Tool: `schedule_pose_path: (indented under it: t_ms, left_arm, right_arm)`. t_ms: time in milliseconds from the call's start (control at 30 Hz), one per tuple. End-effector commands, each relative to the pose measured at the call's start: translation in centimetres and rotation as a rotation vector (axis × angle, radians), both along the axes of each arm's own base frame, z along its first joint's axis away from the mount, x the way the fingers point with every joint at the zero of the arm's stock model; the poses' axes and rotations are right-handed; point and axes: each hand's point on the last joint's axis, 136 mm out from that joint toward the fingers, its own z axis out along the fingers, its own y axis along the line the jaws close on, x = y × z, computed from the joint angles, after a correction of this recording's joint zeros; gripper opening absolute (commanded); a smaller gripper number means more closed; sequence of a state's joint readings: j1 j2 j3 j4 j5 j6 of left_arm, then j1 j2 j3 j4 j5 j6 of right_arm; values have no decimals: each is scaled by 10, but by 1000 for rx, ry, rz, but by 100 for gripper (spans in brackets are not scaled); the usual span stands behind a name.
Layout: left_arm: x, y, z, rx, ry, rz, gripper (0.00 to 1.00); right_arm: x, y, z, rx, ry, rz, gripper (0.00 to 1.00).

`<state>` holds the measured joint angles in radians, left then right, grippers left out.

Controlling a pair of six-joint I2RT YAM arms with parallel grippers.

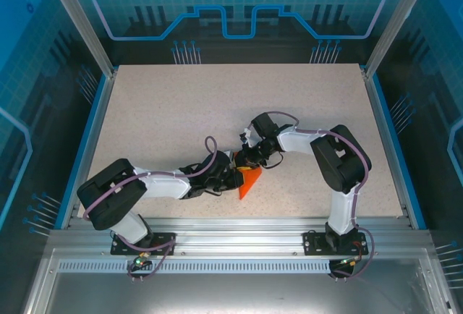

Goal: Fold a paper plane with a square sheet of paper (pick it up from the middle)
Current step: Perform the fourth fold on the wing at the bottom-center of the table.

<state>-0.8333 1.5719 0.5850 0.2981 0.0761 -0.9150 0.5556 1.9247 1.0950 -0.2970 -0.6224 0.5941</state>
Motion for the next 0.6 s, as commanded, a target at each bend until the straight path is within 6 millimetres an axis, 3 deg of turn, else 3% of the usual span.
schedule_pose_path:
  t_ms: [0,333,567]
  left_arm:
    - [1,-3,0,-12,-9,0,9]
    - [-7,7,-18,18,19,42,2]
    - [-6,14,-20,37,5,62,1]
  right_arm:
    - [1,4,3,20,11,8,16]
    - [2,2,18,25,-17,7,18]
    - [3,-12,30,9,-52,-15,20]
